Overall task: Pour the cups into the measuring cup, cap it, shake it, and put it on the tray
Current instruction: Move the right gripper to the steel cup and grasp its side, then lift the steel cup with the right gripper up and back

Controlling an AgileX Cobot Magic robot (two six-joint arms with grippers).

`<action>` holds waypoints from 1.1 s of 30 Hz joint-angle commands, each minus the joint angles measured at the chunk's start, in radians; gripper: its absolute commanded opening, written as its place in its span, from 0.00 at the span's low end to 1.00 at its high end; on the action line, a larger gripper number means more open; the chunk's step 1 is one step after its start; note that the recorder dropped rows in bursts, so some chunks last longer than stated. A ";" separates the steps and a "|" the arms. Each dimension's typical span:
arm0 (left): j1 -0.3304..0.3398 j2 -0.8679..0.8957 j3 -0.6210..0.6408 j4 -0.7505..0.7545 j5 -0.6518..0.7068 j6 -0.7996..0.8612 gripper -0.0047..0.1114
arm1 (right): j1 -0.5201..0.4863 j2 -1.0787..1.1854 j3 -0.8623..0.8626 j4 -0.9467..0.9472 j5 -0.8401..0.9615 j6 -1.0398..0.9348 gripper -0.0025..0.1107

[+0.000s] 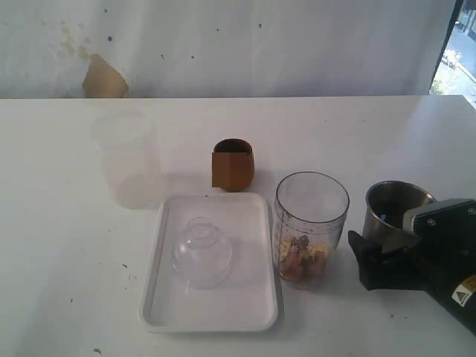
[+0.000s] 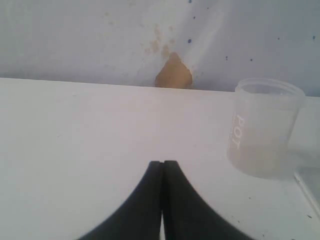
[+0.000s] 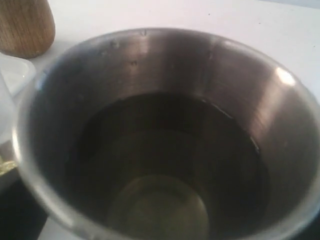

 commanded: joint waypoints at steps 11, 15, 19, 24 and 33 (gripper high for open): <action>-0.001 -0.004 0.005 0.002 0.002 0.000 0.04 | 0.001 0.020 -0.027 0.001 -0.021 0.026 0.93; -0.001 -0.004 0.005 0.002 0.002 0.000 0.04 | 0.001 0.020 -0.029 0.004 -0.021 0.121 0.93; -0.001 -0.004 0.005 0.002 0.002 0.000 0.04 | 0.001 0.020 -0.029 0.004 -0.021 0.126 0.93; -0.001 -0.004 0.005 0.002 0.002 0.000 0.04 | 0.001 0.020 -0.029 0.004 -0.021 0.132 0.93; -0.001 -0.004 0.005 0.002 0.002 0.000 0.04 | 0.001 0.020 -0.048 0.002 -0.008 0.153 0.93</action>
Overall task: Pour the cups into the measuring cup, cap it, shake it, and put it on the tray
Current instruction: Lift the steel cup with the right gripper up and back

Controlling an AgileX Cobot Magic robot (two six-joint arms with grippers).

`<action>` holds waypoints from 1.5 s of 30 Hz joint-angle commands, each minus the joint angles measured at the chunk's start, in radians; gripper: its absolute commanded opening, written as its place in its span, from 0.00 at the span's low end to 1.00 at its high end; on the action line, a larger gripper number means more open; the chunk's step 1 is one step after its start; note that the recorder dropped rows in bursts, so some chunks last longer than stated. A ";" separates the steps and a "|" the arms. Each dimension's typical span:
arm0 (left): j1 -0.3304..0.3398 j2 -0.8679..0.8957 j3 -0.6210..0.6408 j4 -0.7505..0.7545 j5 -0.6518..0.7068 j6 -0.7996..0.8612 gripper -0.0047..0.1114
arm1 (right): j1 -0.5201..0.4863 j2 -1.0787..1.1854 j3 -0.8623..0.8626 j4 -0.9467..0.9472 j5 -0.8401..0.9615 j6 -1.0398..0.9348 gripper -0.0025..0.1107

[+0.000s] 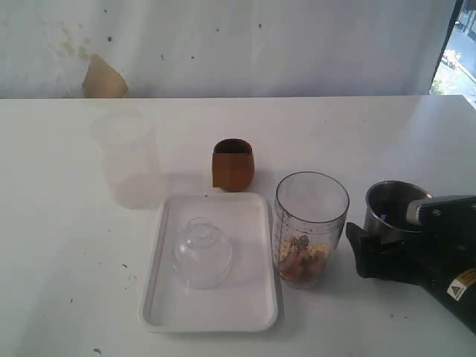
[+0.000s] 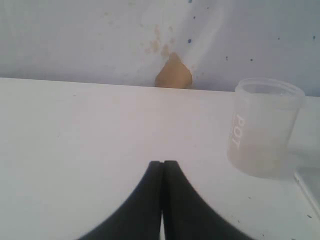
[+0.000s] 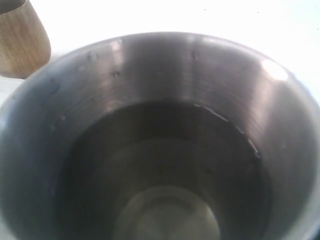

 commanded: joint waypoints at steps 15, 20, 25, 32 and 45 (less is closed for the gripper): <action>-0.001 -0.004 0.005 0.002 0.002 0.000 0.04 | 0.001 0.002 -0.060 0.002 0.105 0.010 0.92; -0.001 -0.004 0.005 0.002 0.002 0.000 0.04 | 0.001 0.002 -0.060 0.002 0.103 0.010 0.91; -0.001 -0.004 0.005 0.002 0.002 0.000 0.04 | 0.001 0.002 -0.060 0.002 0.101 0.010 0.91; -0.001 -0.004 0.005 0.002 0.002 0.000 0.04 | 0.001 0.002 -0.060 0.002 0.101 0.010 0.84; -0.001 -0.004 0.005 0.002 0.002 0.000 0.04 | 0.001 0.002 -0.060 0.005 0.132 0.010 0.16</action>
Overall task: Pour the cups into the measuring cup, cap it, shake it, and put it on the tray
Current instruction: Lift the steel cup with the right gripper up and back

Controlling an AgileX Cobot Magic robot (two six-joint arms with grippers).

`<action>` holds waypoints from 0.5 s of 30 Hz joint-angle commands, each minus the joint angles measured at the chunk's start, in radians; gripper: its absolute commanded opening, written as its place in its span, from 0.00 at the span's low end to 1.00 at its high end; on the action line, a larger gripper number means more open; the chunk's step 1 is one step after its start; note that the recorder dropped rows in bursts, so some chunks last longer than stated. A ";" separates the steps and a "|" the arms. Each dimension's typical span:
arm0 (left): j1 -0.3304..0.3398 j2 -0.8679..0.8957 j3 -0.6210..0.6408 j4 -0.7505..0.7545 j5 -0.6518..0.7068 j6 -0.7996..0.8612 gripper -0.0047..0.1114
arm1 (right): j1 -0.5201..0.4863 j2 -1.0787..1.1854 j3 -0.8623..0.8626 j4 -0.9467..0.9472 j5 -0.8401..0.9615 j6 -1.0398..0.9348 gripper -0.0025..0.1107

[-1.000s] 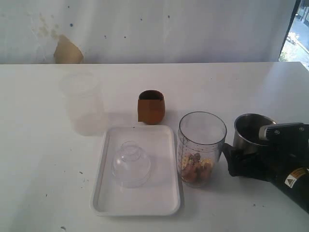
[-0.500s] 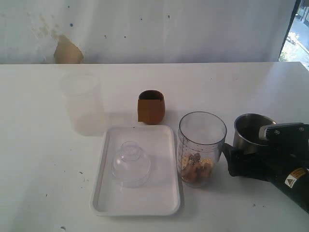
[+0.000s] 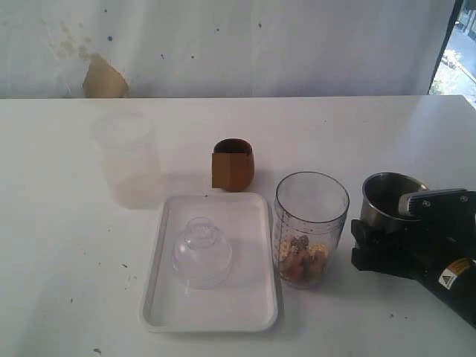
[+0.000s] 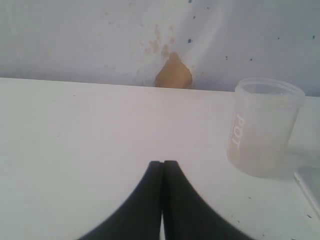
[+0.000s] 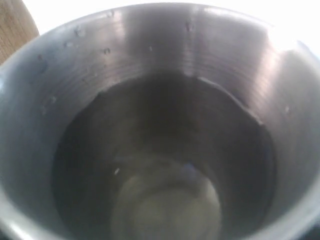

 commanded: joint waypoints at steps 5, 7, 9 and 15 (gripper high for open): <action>-0.001 -0.004 0.005 0.002 0.002 0.000 0.04 | 0.001 0.002 -0.003 0.005 0.044 -0.001 0.02; -0.001 -0.004 0.005 0.002 0.002 0.000 0.04 | 0.001 0.002 -0.003 0.005 0.044 -0.001 0.02; -0.001 -0.004 0.005 0.002 0.002 0.000 0.04 | 0.001 0.002 -0.003 0.005 0.053 -0.003 0.02; -0.001 -0.004 0.005 0.002 0.002 0.000 0.04 | 0.001 -0.017 -0.003 0.005 0.045 -0.010 0.02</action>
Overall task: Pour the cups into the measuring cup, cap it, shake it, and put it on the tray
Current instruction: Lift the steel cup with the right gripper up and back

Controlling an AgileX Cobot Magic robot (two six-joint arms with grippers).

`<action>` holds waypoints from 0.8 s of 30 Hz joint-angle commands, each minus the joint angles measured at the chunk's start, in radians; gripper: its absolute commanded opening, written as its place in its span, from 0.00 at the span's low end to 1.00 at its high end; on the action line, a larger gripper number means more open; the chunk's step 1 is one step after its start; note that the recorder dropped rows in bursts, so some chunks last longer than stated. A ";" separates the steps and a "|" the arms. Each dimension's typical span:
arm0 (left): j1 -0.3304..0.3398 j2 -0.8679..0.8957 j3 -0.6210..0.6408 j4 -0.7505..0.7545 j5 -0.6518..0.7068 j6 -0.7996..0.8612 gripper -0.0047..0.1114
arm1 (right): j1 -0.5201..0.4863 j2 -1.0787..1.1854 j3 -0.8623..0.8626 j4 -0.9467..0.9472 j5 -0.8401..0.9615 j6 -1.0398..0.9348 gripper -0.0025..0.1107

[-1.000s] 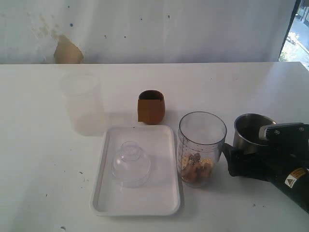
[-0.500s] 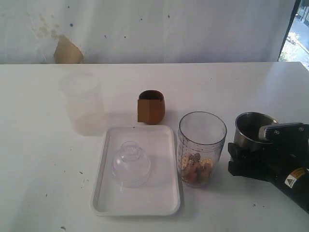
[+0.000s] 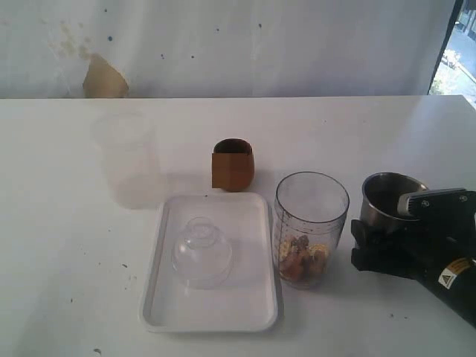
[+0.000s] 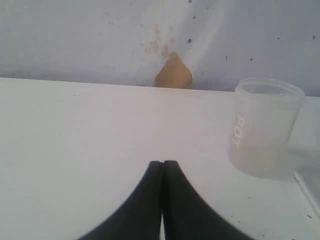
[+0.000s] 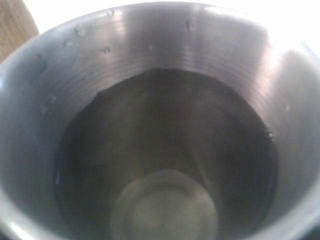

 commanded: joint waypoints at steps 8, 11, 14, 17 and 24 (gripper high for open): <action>-0.001 -0.004 0.005 0.002 0.002 0.000 0.04 | 0.001 -0.082 -0.004 0.009 0.016 -0.054 0.02; -0.001 -0.004 0.005 0.002 0.002 0.000 0.04 | 0.001 -0.119 -0.018 0.009 0.026 -0.056 0.02; -0.001 -0.004 0.005 0.002 0.002 0.000 0.04 | 0.001 -0.159 -0.036 0.009 0.033 -0.056 0.02; -0.001 -0.004 0.005 0.002 0.002 0.000 0.04 | 0.001 -0.198 -0.055 0.012 0.035 -0.056 0.02; -0.001 -0.004 0.005 0.002 0.002 0.000 0.04 | 0.001 -0.293 -0.153 0.034 0.232 -0.051 0.02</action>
